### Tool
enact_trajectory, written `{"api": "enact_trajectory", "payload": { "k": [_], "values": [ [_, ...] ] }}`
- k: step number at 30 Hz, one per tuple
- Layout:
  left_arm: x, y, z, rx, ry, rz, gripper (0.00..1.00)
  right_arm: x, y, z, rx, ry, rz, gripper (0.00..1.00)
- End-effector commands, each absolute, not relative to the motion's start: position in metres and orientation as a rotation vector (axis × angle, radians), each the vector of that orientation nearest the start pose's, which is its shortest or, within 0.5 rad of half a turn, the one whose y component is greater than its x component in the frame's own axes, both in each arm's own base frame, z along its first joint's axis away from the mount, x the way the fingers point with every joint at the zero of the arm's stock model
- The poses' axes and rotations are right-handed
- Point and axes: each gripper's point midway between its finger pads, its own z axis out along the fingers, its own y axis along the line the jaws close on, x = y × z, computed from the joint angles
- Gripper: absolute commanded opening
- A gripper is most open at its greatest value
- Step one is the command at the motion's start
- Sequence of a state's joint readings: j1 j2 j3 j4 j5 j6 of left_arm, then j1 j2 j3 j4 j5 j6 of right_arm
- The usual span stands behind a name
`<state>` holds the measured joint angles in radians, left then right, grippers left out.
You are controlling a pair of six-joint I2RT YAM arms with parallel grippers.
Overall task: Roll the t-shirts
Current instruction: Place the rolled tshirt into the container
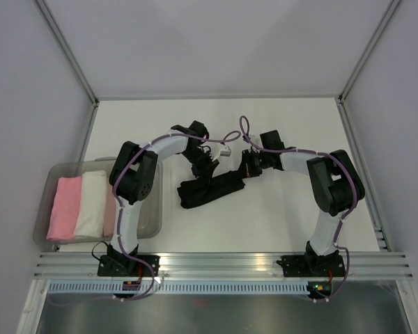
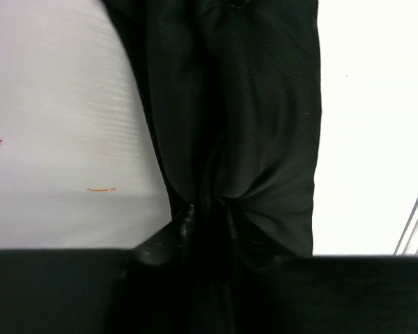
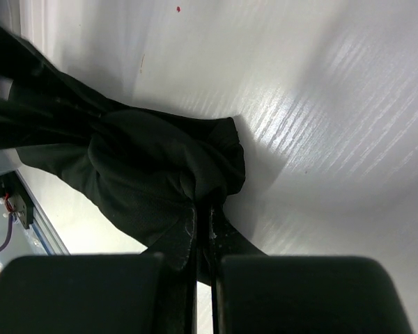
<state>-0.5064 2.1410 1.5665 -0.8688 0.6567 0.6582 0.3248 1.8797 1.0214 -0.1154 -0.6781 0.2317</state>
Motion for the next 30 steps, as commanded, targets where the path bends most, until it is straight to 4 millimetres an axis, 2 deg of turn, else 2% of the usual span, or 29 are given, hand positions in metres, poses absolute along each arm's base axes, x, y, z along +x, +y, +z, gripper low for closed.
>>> {"api": "enact_trajectory", "payload": {
  "k": [1, 3, 5, 6, 7, 9, 10, 12, 13, 14, 17, 21, 22, 23, 25, 26, 30],
  "values": [
    [0.282, -0.266, 0.019, 1.628, 2.347, -1.057, 0.19, 0.337, 0.242, 0.040, -0.431, 2.458, 1.099, 0.00],
    [0.281, -0.268, 0.025, 1.616, 2.343, -1.073, 0.03, 0.339, 0.243, 0.043, -0.427, 2.447, 1.103, 0.00],
    [0.280, -0.270, 0.032, 1.583, 2.345, -1.097, 0.02, 0.343, 0.242, 0.047, -0.417, 2.438, 1.084, 0.03],
    [0.281, -0.271, 0.035, 1.571, 2.345, -1.100, 0.02, 0.346, 0.242, 0.049, -0.405, 2.434, 1.071, 0.21],
    [0.284, -0.272, 0.041, 1.551, 2.341, -1.090, 0.02, 0.350, 0.240, 0.051, -0.381, 2.436, 1.042, 0.32],
    [0.289, -0.269, 0.044, 1.458, 2.398, -1.076, 0.02, 0.353, 0.238, 0.057, -0.357, 2.426, 1.024, 0.47],
    [0.297, -0.268, 0.049, 1.427, 2.389, -1.042, 0.02, 0.358, 0.235, 0.066, -0.326, 2.401, 1.014, 0.50],
    [0.303, -0.262, 0.051, 1.353, 2.424, -1.019, 0.02, 0.362, 0.227, 0.070, -0.269, 2.382, 0.985, 0.54],
    [0.306, -0.261, 0.057, 1.332, 2.413, -1.007, 0.02, 0.368, 0.225, 0.084, -0.256, 2.329, 0.984, 0.55],
    [0.312, -0.260, 0.060, 1.301, 2.406, -0.996, 0.02, 0.369, 0.222, 0.087, -0.222, 2.320, 0.987, 0.56],
    [0.316, -0.259, 0.068, 1.262, 2.379, -0.990, 0.02, 0.366, 0.212, 0.092, -0.183, 2.307, 0.973, 0.58],
    [0.318, -0.263, 0.082, 1.204, 2.344, -1.050, 0.02, 0.351, 0.203, 0.084, -0.139, 2.333, 0.949, 0.58],
    [0.318, -0.264, 0.085, 1.188, 2.341, -1.072, 0.02, 0.349, 0.203, 0.091, -0.134, 2.308, 0.957, 0.59],
    [0.321, -0.263, 0.085, 1.154, 2.348, -1.076, 0.02, 0.342, 0.202, 0.085, -0.094, 2.322, 0.973, 0.59],
    [0.324, -0.262, 0.084, 1.133, 2.351, -1.073, 0.02, 0.340, 0.206, 0.094, -0.062, 2.272, 1.020, 0.59],
    [0.327, -0.260, 0.082, 1.113, 2.361, -1.061, 0.02, 0.334, 0.206, 0.089, -0.011, 2.286, 1.044, 0.59],
    [0.340, -0.252, 0.064, 1.059, 2.439, -0.947, 0.02, 0.334, 0.211, 0.080, 0.081, 2.270, 1.096, 0.59]
  ]
}}
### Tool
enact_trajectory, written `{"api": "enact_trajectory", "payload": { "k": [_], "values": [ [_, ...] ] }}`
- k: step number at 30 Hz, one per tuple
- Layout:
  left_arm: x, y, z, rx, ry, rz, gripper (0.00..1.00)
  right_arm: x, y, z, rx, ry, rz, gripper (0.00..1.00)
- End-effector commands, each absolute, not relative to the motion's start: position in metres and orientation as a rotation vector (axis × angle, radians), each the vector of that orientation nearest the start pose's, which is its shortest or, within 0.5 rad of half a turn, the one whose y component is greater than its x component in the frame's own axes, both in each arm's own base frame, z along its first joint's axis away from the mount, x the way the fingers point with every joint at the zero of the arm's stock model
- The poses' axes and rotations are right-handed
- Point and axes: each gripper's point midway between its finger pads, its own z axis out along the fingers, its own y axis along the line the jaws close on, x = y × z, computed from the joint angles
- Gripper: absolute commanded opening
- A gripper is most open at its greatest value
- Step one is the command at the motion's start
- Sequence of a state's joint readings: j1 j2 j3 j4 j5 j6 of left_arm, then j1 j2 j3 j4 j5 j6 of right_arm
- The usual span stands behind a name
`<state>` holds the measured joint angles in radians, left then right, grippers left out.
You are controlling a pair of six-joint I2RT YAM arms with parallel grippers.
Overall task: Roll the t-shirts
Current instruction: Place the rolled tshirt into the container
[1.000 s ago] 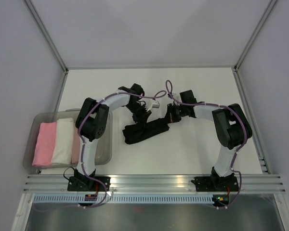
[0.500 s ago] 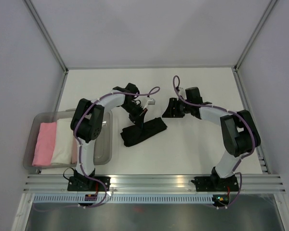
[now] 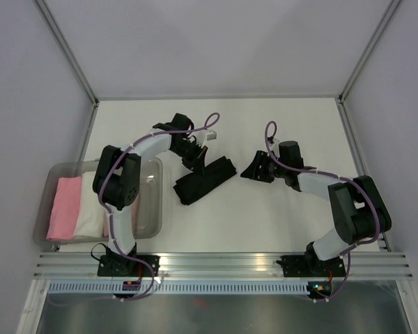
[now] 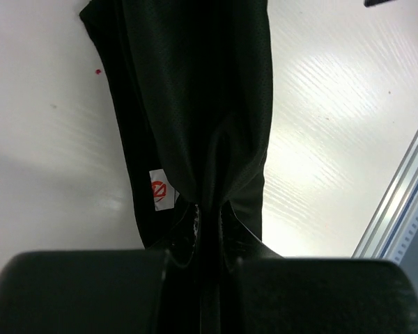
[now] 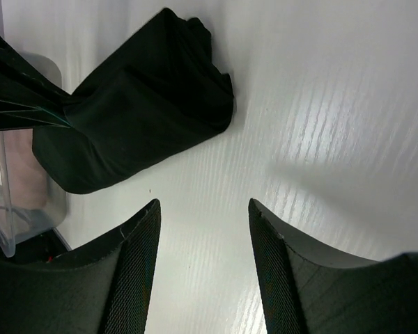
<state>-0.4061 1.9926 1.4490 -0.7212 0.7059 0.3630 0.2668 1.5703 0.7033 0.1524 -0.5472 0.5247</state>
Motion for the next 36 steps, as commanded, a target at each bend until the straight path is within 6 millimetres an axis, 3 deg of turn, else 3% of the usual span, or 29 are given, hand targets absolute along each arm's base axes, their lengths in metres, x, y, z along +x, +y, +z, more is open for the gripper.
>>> {"api": "enact_trajectory", "payload": {
  "k": [1, 8, 12, 18, 21, 25, 30, 35, 36],
  "values": [
    [0.341, -0.251, 0.061, 1.042, 2.460, -0.937, 0.02, 0.335, 0.212, 0.078, 0.096, 2.272, 1.091, 0.59],
    [0.351, -0.241, 0.042, 0.918, 2.567, -0.820, 0.02, 0.340, 0.244, 0.067, 0.202, 2.294, 1.148, 0.60],
    [0.361, -0.236, 0.035, 0.860, 2.596, -0.742, 0.02, 0.342, 0.260, 0.047, 0.262, 2.351, 1.137, 0.60],
    [0.370, -0.235, 0.027, 0.798, 2.627, -0.710, 0.02, 0.352, 0.287, 0.035, 0.410, 2.346, 1.177, 0.62],
    [0.368, -0.234, 0.022, 0.800, 2.639, -0.716, 0.02, 0.352, 0.293, 0.024, 0.451, 2.387, 1.136, 0.62],
    [0.369, -0.233, 0.019, 0.837, 2.625, -0.696, 0.02, 0.356, 0.284, 0.008, 0.555, 2.395, 1.051, 0.62],
    [0.380, -0.223, 0.012, 0.896, 2.608, -0.584, 0.02, 0.368, 0.295, 0.018, 0.613, 2.341, 1.121, 0.59],
    [0.391, -0.214, 0.011, 0.992, 2.562, -0.469, 0.03, 0.375, 0.304, 0.034, 0.656, 2.315, 1.164, 0.42],
    [0.393, -0.212, 0.012, 0.997, 2.560, -0.448, 0.08, 0.376, 0.304, 0.037, 0.667, 2.306, 1.176, 0.38]
  ]
}}
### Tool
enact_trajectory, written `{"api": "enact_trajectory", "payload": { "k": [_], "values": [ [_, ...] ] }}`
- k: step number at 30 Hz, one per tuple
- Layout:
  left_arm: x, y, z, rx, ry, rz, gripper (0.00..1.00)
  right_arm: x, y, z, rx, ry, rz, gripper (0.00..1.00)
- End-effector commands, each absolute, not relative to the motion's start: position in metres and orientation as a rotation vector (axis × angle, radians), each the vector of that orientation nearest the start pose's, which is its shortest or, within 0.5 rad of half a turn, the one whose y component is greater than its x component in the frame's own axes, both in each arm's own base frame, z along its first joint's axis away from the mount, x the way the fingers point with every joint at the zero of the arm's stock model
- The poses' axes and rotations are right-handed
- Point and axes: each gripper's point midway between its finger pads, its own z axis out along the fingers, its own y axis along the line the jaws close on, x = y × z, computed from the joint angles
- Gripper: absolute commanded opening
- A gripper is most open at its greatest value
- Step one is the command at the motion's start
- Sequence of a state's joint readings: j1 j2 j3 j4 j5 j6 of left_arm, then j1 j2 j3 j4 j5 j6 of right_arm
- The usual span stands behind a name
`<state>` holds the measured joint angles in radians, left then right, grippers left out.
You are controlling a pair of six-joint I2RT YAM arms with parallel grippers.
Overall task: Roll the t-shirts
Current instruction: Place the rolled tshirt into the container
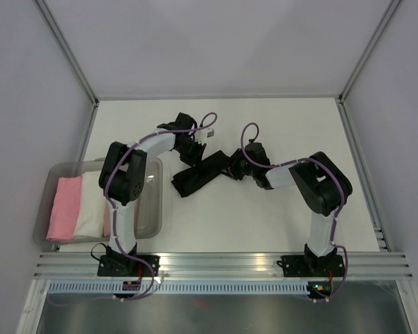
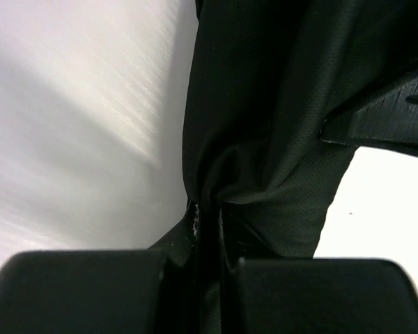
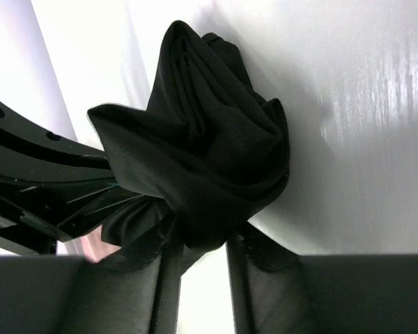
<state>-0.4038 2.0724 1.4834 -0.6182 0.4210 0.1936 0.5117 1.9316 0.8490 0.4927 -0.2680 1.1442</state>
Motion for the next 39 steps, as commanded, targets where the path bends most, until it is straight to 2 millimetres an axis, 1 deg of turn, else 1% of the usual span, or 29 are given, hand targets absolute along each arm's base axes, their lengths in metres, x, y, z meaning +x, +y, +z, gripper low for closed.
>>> {"api": "enact_trajectory", "payload": {
  "k": [1, 2, 3, 4, 6, 8, 9, 11, 12, 13, 14, 15, 18, 20, 21, 22, 23, 24, 25, 26, 27, 28, 29, 30, 31, 32, 35, 37, 39],
  "values": [
    [0.395, -0.212, 0.012, 1.011, 2.551, -0.432, 0.12, 0.376, 0.305, 0.038, 0.677, 2.300, 1.186, 0.32],
    [0.396, -0.210, 0.014, 1.013, 2.549, -0.416, 0.15, 0.376, 0.306, 0.040, 0.694, 2.295, 1.203, 0.29],
    [0.398, -0.208, 0.014, 1.018, 2.549, -0.396, 0.25, 0.376, 0.307, 0.041, 0.699, 2.294, 1.213, 0.26],
    [0.400, -0.209, 0.018, 1.030, 2.534, -0.387, 0.30, 0.377, 0.308, 0.041, 0.706, 2.292, 1.217, 0.20],
    [0.406, -0.207, 0.025, 1.045, 2.508, -0.354, 0.44, 0.377, 0.310, 0.045, 0.732, 2.284, 1.241, 0.17],
    [0.411, -0.209, 0.039, 1.071, 2.456, -0.350, 0.49, 0.377, 0.312, 0.047, 0.750, 2.282, 1.263, 0.13],
    [0.415, -0.210, 0.053, 1.100, 2.405, -0.342, 0.53, 0.378, 0.313, 0.050, 0.771, 2.273, 1.282, 0.12],
    [0.420, -0.213, 0.072, 1.130, 2.338, -0.335, 0.58, 0.379, 0.314, 0.056, 0.791, 2.257, 1.305, 0.08],
    [0.422, -0.213, 0.090, 1.162, 2.276, -0.317, 0.59, 0.380, 0.315, 0.059, 0.823, 2.247, 1.325, 0.07],
    [0.424, -0.215, 0.099, 1.179, 2.240, -0.307, 0.60, 0.379, 0.316, 0.059, 0.839, 2.245, 1.338, 0.06],
    [0.424, -0.216, 0.109, 1.200, 2.202, -0.300, 0.63, 0.380, 0.317, 0.063, 0.857, 2.231, 1.360, 0.05],
    [0.422, -0.216, 0.126, 1.246, 2.135, -0.282, 0.64, 0.379, 0.318, 0.065, 0.894, 2.221, 1.384, 0.04],
    [0.413, -0.217, 0.149, 1.349, 2.023, -0.257, 0.67, 0.381, 0.316, 0.070, 0.960, 2.183, 1.415, 0.02],
    [0.403, -0.218, 0.152, 1.447, 1.975, -0.256, 0.67, 0.383, 0.313, 0.073, 1.025, 2.158, 1.419, 0.01],
    [0.391, -0.217, 0.153, 1.491, 1.961, -0.257, 0.68, 0.382, 0.312, 0.074, 1.052, 2.152, 1.418, 0.00],
    [0.386, -0.216, 0.152, 1.529, 1.939, -0.249, 0.71, 0.384, 0.311, 0.077, 1.070, 2.136, 1.404, 0.00],
    [0.376, -0.217, 0.146, 1.600, 1.900, -0.239, 0.72, 0.385, 0.310, 0.079, 1.084, 2.128, 1.401, 0.00],
    [0.370, -0.218, 0.146, 1.630, 1.880, -0.231, 0.73, 0.385, 0.310, 0.080, 1.098, 2.120, 1.401, 0.00],
    [0.364, -0.218, 0.150, 1.651, 1.852, -0.207, 0.78, 0.386, 0.310, 0.083, 1.140, 2.099, 1.414, 0.00],
    [0.349, -0.223, 0.138, 1.719, 1.834, -0.210, 0.80, 0.385, 0.310, 0.083, 1.166, 2.088, 1.420, 0.00],
    [0.349, -0.225, 0.141, 1.719, 1.794, -0.168, 0.88, 0.381, 0.309, 0.080, 1.194, 2.083, 1.420, 0.00],
    [0.346, -0.228, 0.138, 1.722, 1.766, -0.148, 0.92, 0.379, 0.311, 0.084, 1.253, 2.054, 1.460, 0.00],
    [0.330, -0.228, 0.114, 1.788, 1.750, -0.148, 0.93, 0.377, 0.311, 0.084, 1.280, 2.038, 1.469, 0.00],
    [0.326, -0.229, 0.109, 1.805, 1.710, -0.133, 0.93, 0.371, 0.309, 0.077, 1.315, 2.043, 1.467, 0.00],
    [0.335, -0.237, 0.119, 1.766, 1.609, -0.086, 1.00, 0.368, 0.310, 0.077, 1.328, 2.041, 1.473, 0.00],
    [0.323, -0.232, 0.098, 1.828, 1.572, -0.065, 1.00, 0.366, 0.309, 0.077, 1.350, 2.038, 1.478, 0.00],
    [0.333, -0.236, 0.094, 1.805, 1.444, 0.052, 1.00, 0.360, 0.307, 0.078, 1.366, 2.032, 1.476, 0.00],
    [0.343, -0.238, 0.095, 1.762, 1.460, 0.081, 1.00, 0.359, 0.308, 0.083, 1.361, 2.021, 1.483, 0.00],
    [0.346, -0.239, 0.083, 1.769, 1.499, 0.082, 1.00, 0.359, 0.308, 0.086, 1.371, 2.006, 1.490, 0.00]
  ]
}}
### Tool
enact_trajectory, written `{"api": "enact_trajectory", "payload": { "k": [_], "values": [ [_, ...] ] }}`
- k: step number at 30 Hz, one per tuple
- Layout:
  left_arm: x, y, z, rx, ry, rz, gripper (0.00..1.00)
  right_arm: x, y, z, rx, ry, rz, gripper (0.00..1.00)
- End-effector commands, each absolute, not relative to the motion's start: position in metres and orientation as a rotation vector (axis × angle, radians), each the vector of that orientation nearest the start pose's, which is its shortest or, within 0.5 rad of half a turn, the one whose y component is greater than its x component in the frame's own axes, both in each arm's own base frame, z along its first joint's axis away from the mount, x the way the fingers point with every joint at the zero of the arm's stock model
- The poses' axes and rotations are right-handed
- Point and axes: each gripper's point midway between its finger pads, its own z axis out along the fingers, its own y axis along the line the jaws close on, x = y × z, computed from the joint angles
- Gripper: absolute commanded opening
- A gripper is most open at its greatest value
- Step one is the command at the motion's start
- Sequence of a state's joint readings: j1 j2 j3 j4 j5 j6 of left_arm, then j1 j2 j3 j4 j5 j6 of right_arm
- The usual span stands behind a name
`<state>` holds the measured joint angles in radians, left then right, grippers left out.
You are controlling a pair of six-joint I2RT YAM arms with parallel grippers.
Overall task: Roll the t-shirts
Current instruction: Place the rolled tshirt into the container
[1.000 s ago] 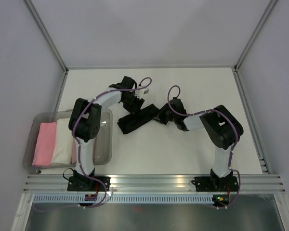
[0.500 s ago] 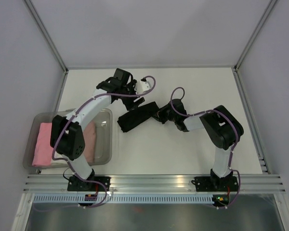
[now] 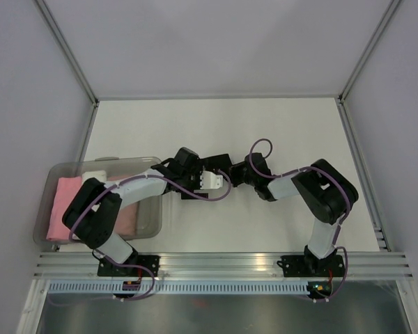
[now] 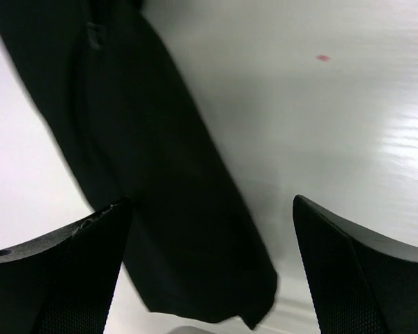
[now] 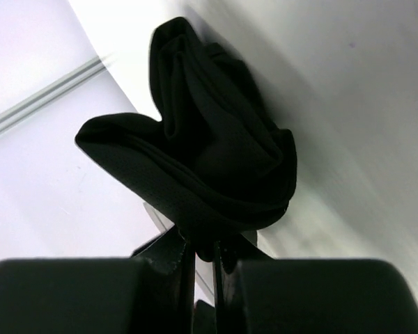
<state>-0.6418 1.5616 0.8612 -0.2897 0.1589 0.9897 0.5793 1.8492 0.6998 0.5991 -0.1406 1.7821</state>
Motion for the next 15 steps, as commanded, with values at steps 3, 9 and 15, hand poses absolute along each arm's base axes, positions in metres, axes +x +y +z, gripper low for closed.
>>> {"api": "enact_trajectory", "payload": {
  "k": [3, 9, 15],
  "values": [
    [0.351, -0.241, 0.072, 1.765, 1.513, 0.099, 1.00, 0.356, 0.312, 0.087, 1.392, 1.999, 1.515, 0.00],
    [0.358, -0.242, 0.062, 1.776, 1.479, 0.146, 1.00, 0.349, 0.316, 0.090, 1.407, 2.004, 1.549, 0.00],
    [0.353, -0.249, 0.047, 1.812, 1.504, 0.076, 0.94, 0.348, 0.319, 0.095, 1.422, 1.991, 1.584, 0.00]
  ]
}}
